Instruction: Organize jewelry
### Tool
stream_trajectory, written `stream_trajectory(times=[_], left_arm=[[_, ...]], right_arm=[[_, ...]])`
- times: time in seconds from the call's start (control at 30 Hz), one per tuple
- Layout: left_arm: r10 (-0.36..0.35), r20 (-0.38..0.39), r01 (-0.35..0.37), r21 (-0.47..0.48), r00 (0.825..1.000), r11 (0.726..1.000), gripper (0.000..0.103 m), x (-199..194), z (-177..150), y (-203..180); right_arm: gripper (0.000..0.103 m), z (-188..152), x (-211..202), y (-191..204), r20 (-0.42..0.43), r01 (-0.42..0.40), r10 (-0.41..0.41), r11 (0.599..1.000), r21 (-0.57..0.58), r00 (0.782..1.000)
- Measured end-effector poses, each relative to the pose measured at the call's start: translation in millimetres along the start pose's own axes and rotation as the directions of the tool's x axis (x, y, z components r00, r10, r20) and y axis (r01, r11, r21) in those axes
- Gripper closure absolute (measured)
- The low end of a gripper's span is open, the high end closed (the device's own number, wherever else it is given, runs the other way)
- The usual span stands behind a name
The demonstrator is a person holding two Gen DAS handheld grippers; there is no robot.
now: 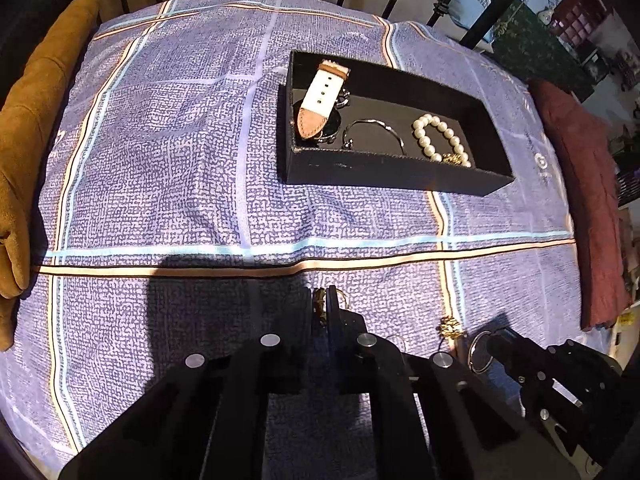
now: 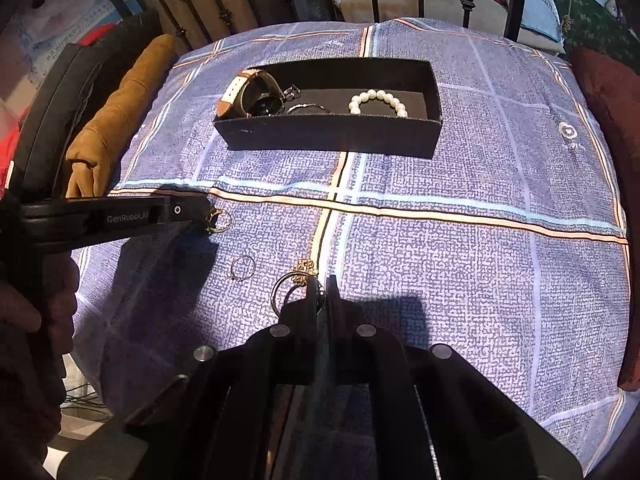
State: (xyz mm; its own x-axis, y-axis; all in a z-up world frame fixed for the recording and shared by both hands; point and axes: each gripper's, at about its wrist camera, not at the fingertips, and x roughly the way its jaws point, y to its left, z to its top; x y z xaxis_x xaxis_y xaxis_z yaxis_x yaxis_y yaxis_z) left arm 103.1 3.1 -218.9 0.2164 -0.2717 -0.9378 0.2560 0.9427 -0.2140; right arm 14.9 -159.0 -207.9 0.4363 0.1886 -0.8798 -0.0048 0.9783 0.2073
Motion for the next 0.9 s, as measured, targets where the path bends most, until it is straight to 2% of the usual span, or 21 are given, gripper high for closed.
stream_trajectory(times=[0.43,0.9], left_arm=[[-0.010,0.055,0.008,0.037,0.998,0.999,0.096,-40,20,-19],[-0.005,0.102,-0.003,0.077,0.995,0.997,0.096,-42,64,-41]], right_arm=[[0.098,30,-30,2,0.090,0.011,-0.010,1.000,-0.008,0.996],[0.098,93,-33,-5,0.213,0.059,-0.053,0.998,-0.024,0.976]])
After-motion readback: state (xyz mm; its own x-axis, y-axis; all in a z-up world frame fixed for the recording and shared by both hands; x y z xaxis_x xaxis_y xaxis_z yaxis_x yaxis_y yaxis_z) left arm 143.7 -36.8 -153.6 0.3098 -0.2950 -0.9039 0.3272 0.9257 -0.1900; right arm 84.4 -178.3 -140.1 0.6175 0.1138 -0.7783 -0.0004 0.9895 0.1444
